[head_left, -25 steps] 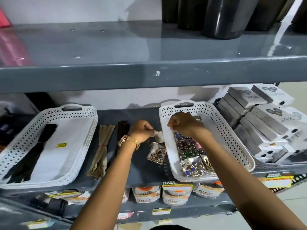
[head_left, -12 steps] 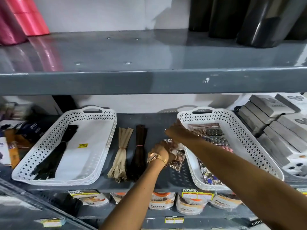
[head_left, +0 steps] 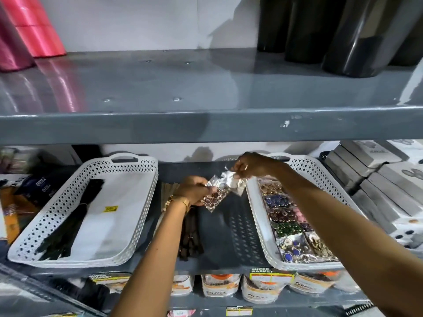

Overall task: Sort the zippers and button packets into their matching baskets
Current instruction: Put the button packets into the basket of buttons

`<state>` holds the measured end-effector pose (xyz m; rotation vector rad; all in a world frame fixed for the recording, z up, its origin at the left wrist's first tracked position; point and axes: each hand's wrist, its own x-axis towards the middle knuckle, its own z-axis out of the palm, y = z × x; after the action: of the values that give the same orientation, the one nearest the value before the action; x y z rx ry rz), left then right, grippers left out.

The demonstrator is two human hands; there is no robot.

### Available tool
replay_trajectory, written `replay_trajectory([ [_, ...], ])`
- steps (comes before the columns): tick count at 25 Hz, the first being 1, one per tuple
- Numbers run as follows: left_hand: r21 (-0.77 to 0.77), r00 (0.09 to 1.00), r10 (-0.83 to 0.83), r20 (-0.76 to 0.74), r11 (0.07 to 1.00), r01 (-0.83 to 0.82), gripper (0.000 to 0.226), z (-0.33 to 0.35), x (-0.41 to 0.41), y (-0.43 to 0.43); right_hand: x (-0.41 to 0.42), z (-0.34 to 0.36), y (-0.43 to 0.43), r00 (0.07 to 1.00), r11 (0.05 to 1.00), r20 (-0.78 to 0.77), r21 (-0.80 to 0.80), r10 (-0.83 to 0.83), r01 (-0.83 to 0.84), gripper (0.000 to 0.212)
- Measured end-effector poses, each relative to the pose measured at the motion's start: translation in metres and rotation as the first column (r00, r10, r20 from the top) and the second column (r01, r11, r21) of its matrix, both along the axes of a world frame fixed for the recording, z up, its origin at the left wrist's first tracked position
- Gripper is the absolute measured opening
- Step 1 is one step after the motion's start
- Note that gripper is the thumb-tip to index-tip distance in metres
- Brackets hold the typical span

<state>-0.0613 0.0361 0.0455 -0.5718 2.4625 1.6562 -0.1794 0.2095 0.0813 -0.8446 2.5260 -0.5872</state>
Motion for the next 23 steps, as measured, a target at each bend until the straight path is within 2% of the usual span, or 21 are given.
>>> replay_trajectory([
  [2, 0.051, 0.999, -0.041, -0.029, 0.998, 0.042, 0.012, 0.021, -0.005, 0.010, -0.006, 0.018, 0.027, 0.988, 0.985, 0.119, -0.131, -0.099, 0.114, 0.035],
  [3, 0.050, 0.996, -0.078, -0.044, 0.996, 0.080, 0.019, 0.028, -0.009, 0.018, -0.006, 0.029, 0.043, 0.982, 0.976, 0.147, -0.161, -0.120, 0.144, 0.033],
  [6, 0.025, 0.970, -0.237, -0.060, 0.971, 0.239, 0.038, 0.041, -0.020, 0.050, 0.004, 0.051, 0.088, 0.991, 0.980, 0.015, -0.149, -0.133, 0.133, 0.021],
  [9, -0.003, 0.905, -0.426, -0.003, 0.905, 0.426, 0.032, 0.035, -0.031, 0.089, 0.035, 0.054, 0.125, 0.980, 0.990, -0.145, -0.042, -0.136, 0.131, 0.018],
  [11, -0.092, 0.836, -0.548, 0.027, 0.832, 0.547, 0.021, 0.023, -0.037, 0.114, 0.056, 0.037, 0.148, 0.978, 0.987, -0.164, 0.078, -0.129, 0.143, 0.016],
  [13, -0.209, 0.772, -0.628, 0.100, 0.745, 0.633, 0.021, 0.012, -0.039, 0.133, 0.070, 0.013, 0.164, 0.983, 0.971, -0.161, 0.209, -0.085, 0.118, 0.020],
  [15, -0.310, 0.747, -0.643, 0.167, 0.685, 0.659, 0.028, 0.001, -0.043, 0.151, 0.077, -0.011, 0.176, 0.982, 0.966, -0.147, 0.215, -0.115, 0.145, 0.014],
  [17, -0.391, 0.763, -0.619, 0.187, 0.666, 0.635, 0.032, -0.007, -0.047, 0.163, 0.079, -0.031, 0.183, 0.963, 0.964, -0.216, 0.174, -0.160, 0.199, 0.010],
  [20, -0.455, 0.782, -0.587, 0.210, 0.649, 0.609, 0.037, -0.015, -0.051, 0.174, 0.074, -0.051, 0.186, 0.938, 0.958, -0.321, 0.200, -0.132, 0.204, 0.011],
  [23, -0.472, 0.809, -0.550, 0.207, 0.669, 0.575, 0.039, -0.025, -0.051, 0.180, 0.071, -0.057, 0.188, 0.959, 0.961, -0.251, 0.206, -0.133, 0.187, 0.009],
])
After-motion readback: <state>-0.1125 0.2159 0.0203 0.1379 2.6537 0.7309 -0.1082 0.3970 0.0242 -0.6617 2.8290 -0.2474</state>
